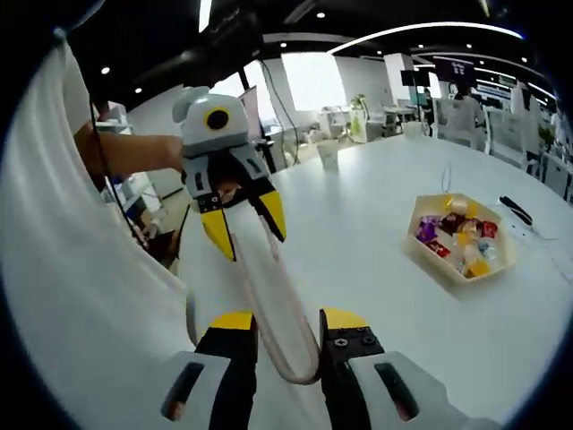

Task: Place the target food into the container with the food tongs after gripping and lifting it, then release it inside without dropping or visibly crushing the food.

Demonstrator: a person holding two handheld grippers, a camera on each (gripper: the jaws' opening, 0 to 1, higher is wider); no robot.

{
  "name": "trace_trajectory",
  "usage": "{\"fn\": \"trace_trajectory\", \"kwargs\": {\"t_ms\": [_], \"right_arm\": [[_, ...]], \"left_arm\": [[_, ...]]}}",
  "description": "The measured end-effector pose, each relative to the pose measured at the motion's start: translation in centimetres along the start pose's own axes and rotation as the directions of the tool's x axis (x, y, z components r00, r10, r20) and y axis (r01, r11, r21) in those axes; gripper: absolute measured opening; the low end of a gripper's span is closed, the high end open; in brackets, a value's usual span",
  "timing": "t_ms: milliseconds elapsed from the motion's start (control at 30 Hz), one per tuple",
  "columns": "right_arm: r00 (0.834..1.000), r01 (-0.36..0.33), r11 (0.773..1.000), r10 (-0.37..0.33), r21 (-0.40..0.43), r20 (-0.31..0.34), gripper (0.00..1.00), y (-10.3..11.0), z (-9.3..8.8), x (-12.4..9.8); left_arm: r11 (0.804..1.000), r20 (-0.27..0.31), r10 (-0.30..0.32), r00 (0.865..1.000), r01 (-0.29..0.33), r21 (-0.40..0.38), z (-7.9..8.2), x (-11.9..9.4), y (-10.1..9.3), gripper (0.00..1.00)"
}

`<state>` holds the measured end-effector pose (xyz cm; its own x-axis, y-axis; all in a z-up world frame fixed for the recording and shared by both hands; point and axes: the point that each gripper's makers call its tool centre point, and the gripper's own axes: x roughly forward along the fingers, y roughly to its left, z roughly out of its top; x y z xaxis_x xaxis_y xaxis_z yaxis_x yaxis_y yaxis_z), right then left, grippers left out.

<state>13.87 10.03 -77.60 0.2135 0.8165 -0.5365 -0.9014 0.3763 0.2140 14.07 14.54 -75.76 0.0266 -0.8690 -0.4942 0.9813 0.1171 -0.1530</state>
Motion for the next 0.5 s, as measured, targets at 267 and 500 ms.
{"fn": "trace_trajectory", "kwargs": {"t_ms": [267, 500], "right_arm": [[0.999, 0.032, 0.999, -0.033, -0.028, -0.039, 0.26, -1.4, -0.7, -0.1], [0.993, 0.065, 0.994, -0.074, -0.092, -0.091, 0.26, -2.5, -0.4, 0.0]], "left_arm": [[0.999, -0.041, 0.025, 0.999, -0.024, 0.031, -0.2, 1.2, 1.0, 0.25], [0.993, -0.066, 0.067, 0.996, -0.061, 0.097, 0.0, 1.4, 2.1, 0.24]]}}
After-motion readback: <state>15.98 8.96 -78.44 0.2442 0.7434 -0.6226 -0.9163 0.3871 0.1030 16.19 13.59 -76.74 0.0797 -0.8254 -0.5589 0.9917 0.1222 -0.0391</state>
